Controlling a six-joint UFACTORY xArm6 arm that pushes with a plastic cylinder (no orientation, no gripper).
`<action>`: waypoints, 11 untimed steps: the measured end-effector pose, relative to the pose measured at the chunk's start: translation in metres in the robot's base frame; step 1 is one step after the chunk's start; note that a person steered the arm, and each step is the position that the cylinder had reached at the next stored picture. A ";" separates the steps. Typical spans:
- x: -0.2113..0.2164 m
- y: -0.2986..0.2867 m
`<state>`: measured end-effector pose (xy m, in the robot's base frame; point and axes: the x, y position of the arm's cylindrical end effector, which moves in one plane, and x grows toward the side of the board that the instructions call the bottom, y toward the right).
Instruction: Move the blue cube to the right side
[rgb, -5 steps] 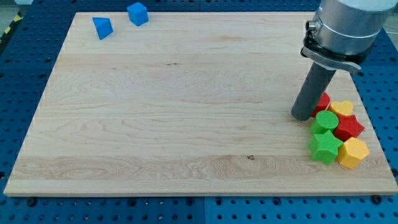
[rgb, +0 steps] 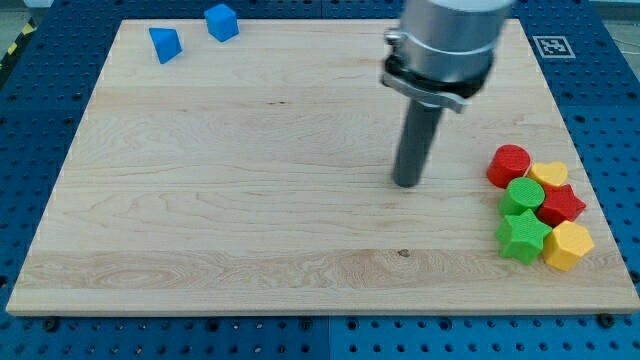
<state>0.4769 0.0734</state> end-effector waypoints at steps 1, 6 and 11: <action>-0.013 -0.027; -0.027 -0.105; -0.047 -0.274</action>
<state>0.4295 -0.2005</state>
